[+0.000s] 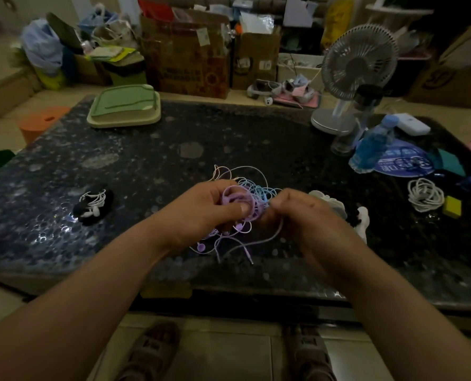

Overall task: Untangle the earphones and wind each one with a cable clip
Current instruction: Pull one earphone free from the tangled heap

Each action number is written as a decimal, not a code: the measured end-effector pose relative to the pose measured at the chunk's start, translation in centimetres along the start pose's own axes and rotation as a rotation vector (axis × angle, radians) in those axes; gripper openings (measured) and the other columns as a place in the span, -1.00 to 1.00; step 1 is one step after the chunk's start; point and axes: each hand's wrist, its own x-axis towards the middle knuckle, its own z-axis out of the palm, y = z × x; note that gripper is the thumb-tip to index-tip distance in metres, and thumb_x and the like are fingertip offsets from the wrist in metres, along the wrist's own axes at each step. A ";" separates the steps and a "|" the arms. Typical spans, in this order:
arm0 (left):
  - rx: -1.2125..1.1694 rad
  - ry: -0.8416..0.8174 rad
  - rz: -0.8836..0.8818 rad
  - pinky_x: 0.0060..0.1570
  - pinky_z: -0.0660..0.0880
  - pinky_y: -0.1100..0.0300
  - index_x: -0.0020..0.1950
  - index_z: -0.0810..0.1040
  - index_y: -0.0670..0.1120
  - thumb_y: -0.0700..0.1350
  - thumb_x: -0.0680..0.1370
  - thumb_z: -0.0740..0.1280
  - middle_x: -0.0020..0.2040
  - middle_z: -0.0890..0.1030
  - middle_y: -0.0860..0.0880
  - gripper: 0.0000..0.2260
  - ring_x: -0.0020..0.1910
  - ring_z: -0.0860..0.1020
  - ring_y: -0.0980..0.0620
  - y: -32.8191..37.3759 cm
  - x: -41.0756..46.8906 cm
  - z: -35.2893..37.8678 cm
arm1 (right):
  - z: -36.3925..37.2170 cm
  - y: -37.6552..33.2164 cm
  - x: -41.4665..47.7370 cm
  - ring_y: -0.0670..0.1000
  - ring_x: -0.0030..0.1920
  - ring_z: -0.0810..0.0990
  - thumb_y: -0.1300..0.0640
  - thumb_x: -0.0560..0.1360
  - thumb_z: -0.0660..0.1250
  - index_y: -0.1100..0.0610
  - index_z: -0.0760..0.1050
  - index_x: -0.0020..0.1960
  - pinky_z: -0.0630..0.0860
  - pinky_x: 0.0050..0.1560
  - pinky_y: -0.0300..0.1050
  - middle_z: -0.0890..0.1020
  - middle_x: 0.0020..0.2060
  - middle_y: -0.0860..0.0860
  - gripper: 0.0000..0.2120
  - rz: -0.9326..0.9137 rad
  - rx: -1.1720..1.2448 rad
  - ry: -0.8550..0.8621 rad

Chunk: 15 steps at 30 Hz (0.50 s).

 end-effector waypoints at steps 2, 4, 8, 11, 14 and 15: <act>0.042 -0.057 -0.008 -0.11 0.47 0.11 -0.03 0.63 -0.03 -0.18 0.64 0.39 -0.15 0.65 -0.03 -0.92 -0.17 0.53 0.01 -0.1 -0.2 -0.2 | -0.1 -0.1 0.1 0.04 -0.20 0.57 0.15 0.67 0.18 0.12 0.50 -0.27 0.52 -0.01 0.02 0.57 -0.29 0.07 -0.66 -0.015 0.194 0.028; 0.032 -0.085 -0.015 -0.06 0.49 0.04 -0.01 0.61 -0.07 -0.17 0.63 0.40 -0.10 0.68 -0.14 -0.97 -0.12 0.56 -0.06 -0.2 -0.3 -0.2 | 0.0 -0.1 0.1 0.02 -0.27 0.53 0.19 0.65 0.17 0.12 0.42 -0.30 0.53 -0.12 -0.04 0.50 -0.33 0.06 -0.67 0.001 0.317 0.050; -0.039 -0.012 -0.031 -0.13 0.55 0.16 0.04 0.55 -0.16 -0.10 0.58 0.43 -0.01 0.73 -0.23 -0.84 -0.06 0.67 -0.06 -0.5 -0.4 -0.3 | -0.4 -0.2 0.2 -0.05 -0.47 0.26 0.15 0.62 0.15 0.08 0.31 -0.27 0.17 -0.48 -0.21 0.39 -0.38 0.02 -0.73 0.046 0.407 0.096; -0.393 0.118 -0.039 -0.27 0.57 0.21 0.02 0.52 -0.16 -0.17 0.56 0.39 0.02 0.69 -0.29 -0.90 -0.12 0.70 -0.10 -0.2 -0.6 -0.3 | -0.9 -0.3 0.3 -0.04 -0.48 0.15 0.06 0.66 0.21 0.07 0.33 -0.30 0.08 -0.48 -0.18 0.27 -0.44 0.01 -0.65 0.014 0.278 0.091; -0.586 0.135 -0.055 -0.29 0.59 0.18 0.18 0.58 -0.14 -0.17 0.67 0.23 0.12 0.71 -0.23 -0.82 -0.13 0.69 -0.13 0.2 -0.9 -0.6 | -0.3 -0.2 0.2 -0.06 -0.50 0.15 -0.01 0.66 0.28 0.16 0.53 -0.19 0.08 -0.47 -0.20 0.23 -0.50 -0.01 -0.67 -0.044 0.084 0.057; -0.593 0.096 -0.074 -0.27 0.60 0.15 0.28 0.57 -0.14 -0.15 0.71 0.16 0.17 0.69 -0.24 -0.75 -0.09 0.68 -0.16 0.2 -1.0 -0.6 | -0.1 0.0 0.2 -0.07 -0.51 0.17 0.03 0.66 0.28 0.20 0.58 -0.13 0.10 -0.49 -0.24 0.24 -0.51 0.00 -0.70 -0.054 0.033 0.051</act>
